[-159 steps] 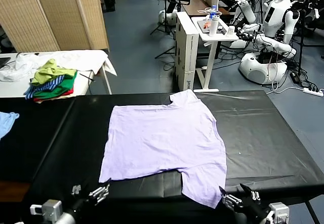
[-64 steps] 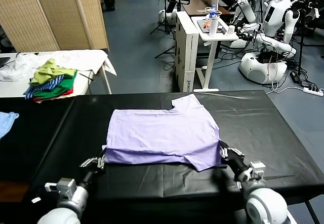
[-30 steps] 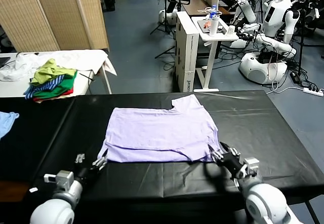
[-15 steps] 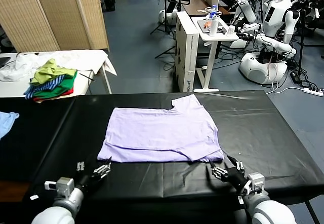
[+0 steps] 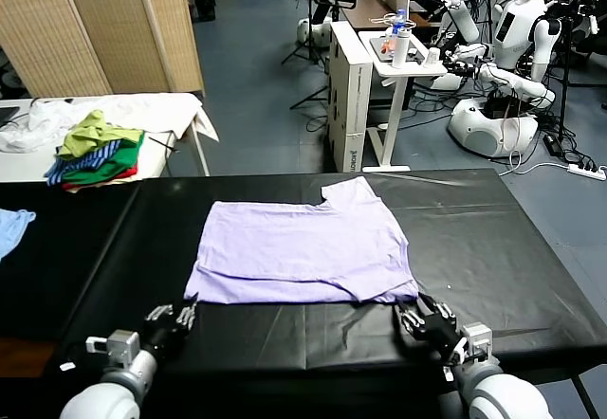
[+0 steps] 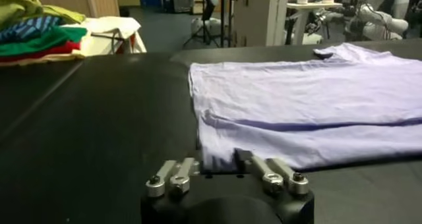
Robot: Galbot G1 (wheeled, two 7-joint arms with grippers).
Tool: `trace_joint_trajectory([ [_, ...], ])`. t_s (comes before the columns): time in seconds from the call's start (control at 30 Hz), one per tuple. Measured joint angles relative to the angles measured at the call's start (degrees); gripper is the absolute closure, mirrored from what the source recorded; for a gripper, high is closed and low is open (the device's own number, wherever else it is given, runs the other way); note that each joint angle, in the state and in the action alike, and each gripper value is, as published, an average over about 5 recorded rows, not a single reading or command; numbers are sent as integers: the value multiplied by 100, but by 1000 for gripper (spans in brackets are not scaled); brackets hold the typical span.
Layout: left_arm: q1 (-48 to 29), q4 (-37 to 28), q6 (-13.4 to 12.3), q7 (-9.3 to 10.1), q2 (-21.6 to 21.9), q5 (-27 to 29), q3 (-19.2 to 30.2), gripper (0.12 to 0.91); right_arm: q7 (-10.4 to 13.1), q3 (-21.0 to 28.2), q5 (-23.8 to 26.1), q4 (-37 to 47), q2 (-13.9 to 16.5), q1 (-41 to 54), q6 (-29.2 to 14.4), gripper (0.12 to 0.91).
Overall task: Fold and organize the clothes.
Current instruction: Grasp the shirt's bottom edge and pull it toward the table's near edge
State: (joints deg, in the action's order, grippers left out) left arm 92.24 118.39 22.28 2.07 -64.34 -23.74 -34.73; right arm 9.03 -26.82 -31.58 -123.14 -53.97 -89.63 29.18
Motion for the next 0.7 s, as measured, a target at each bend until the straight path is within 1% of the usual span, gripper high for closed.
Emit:
trace_joint_trajectory([
  [0.13, 219, 196, 66, 50, 13, 158, -83, 885, 119, -110, -76, -240, 116, -189, 303, 886],
  [0.27, 554, 423, 119, 59, 9, 330, -186, 885, 149, -248, -84, -481, 218, -405, 536, 886],
  [0.5, 1152, 734, 164, 66, -4, 434, -384, 885, 155, -396, -122, -790, 293, -704, 792, 886],
  [0.7, 1490, 942, 204, 86, -21, 452, -489, 885, 186, -423, -115, -920, 277, -857, 849, 880],
])
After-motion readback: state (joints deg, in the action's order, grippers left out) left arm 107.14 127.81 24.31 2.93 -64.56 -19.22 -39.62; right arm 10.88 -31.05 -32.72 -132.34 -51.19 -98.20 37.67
